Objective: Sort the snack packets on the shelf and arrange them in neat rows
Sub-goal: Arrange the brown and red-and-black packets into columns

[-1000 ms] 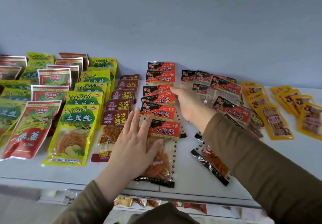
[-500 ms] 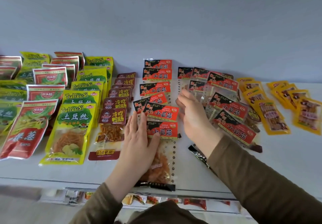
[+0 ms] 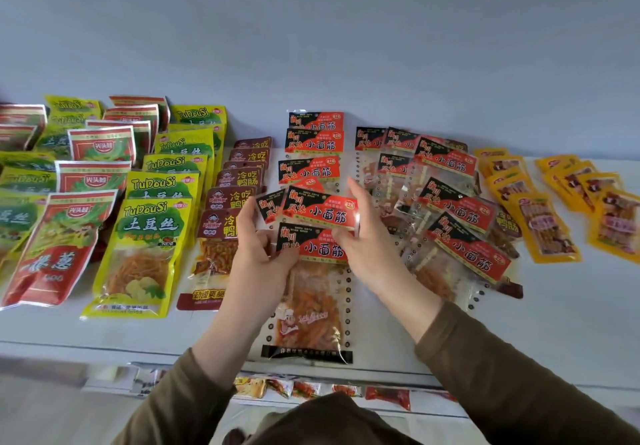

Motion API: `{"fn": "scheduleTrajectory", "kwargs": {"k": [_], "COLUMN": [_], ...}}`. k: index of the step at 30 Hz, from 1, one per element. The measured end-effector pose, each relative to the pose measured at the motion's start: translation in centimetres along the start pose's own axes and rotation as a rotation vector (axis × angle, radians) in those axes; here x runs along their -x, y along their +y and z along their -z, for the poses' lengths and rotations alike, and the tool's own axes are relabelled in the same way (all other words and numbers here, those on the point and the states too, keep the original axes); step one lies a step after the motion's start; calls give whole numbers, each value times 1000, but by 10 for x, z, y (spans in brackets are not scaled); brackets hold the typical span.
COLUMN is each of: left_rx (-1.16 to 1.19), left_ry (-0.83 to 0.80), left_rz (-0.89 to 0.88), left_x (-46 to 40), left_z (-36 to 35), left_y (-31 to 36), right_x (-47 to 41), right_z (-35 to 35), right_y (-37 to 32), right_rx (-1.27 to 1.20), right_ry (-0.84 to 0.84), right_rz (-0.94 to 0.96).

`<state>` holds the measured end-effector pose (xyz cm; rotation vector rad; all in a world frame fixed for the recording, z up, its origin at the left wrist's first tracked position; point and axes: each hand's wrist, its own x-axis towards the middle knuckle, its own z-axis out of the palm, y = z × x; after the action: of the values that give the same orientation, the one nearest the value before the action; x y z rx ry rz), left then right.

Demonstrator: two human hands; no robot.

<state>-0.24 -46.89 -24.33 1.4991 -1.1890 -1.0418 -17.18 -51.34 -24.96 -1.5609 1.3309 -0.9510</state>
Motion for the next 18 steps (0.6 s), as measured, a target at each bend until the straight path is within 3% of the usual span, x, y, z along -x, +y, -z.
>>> {"fn": "scheduleTrajectory", "kwargs": {"k": [3, 6, 10, 14, 18], "left_rx": [178, 275, 317, 291, 428], "left_ry": [37, 112, 112, 75, -17], "left_rz": [63, 84, 74, 56, 153], "left_x": [-3, -2, 1, 2, -1], "left_z": [-1, -5, -7, -2, -4], "left_y": [-2, -2, 1, 1, 5], "right_x": [2, 5, 5, 5, 10], "right_z": [-1, -1, 3, 14, 11], "right_y": [2, 3, 2, -1, 4], "right_rx": [-16, -107, -43, 157, 402], "right_ry": [83, 169, 71, 18, -11], "right_rz": [108, 93, 19, 42, 78]}}
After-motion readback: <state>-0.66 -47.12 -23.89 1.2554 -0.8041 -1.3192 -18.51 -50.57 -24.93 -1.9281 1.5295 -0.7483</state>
